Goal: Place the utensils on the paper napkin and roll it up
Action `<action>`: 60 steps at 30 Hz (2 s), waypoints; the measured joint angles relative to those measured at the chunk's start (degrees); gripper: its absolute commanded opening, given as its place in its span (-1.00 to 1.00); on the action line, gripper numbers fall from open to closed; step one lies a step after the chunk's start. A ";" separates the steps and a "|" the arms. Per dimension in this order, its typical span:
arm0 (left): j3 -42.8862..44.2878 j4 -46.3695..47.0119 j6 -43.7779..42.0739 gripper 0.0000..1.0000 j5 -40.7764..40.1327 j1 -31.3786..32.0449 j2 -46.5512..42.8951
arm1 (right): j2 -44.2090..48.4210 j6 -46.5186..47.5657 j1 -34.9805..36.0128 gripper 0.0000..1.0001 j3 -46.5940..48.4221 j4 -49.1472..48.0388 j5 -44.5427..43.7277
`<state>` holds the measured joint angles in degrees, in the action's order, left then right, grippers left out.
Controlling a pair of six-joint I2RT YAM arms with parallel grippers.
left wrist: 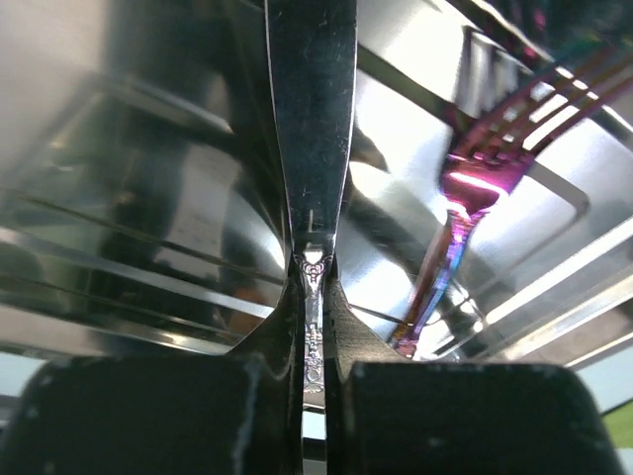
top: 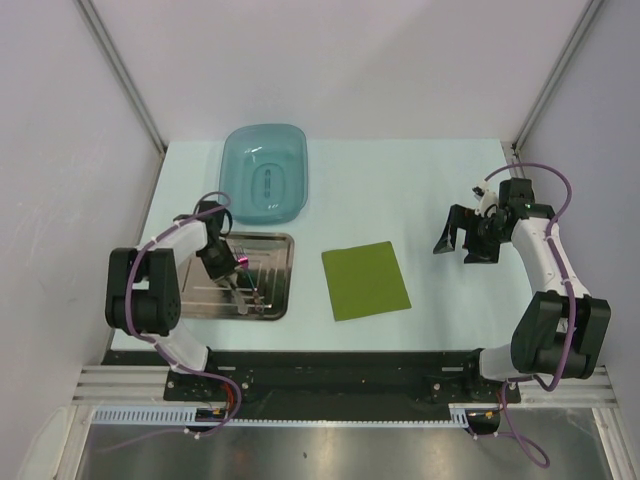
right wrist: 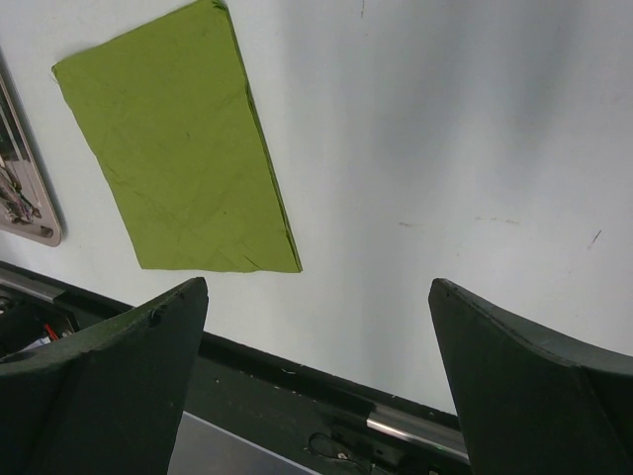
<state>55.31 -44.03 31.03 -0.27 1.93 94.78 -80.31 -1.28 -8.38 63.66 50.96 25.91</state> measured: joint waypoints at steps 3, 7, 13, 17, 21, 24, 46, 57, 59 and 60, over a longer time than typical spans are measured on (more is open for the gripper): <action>-0.07 -1.31 -1.01 -1.00 -1.55 -2.01 -1.53 | 0.00 0.00 0.00 0.99 0.00 0.02 0.02; -0.07 -4.02 -2.64 -1.00 -3.78 -4.81 -6.86 | 0.02 0.00 0.00 0.99 0.00 0.02 0.02; 3.65 -7.37 -6.14 -1.00 -4.00 -5.11 -13.84 | 0.09 0.00 0.00 1.00 0.00 0.04 0.09; 11.65 -7.74 -8.81 -0.99 -2.32 -0.66 -14.62 | 0.09 0.00 0.00 0.99 0.00 0.02 0.46; 21.38 -6.56 -11.98 -0.99 0.48 10.34 -14.16 | 0.09 -0.02 0.02 0.99 0.00 0.02 0.52; 27.93 -6.19 -14.53 -1.00 1.51 18.36 -11.72 | 0.09 -0.02 0.07 0.99 0.02 0.04 0.52; 51.19 -6.58 -24.41 -1.00 5.42 43.23 23.34 | -0.31 -0.52 3.19 0.99 -0.02 -0.59 -3.65; 54.86 -7.06 -20.65 -1.00 6.67 45.42 30.32 | -1.55 -1.31 3.41 1.00 -0.35 -1.81 -7.80; 55.56 -7.06 -19.39 -1.00 6.45 45.94 31.41 | -1.81 -1.62 3.41 0.99 -0.35 -1.97 -8.24; 55.67 -7.06 -18.97 -1.00 6.45 46.01 31.67 | -1.88 -1.68 3.41 0.99 -0.35 -1.97 -8.41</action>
<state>110.98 -51.09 12.05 6.17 47.94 126.45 -82.19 -2.96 -4.97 63.31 48.99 17.50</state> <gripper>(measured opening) 0.048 0.995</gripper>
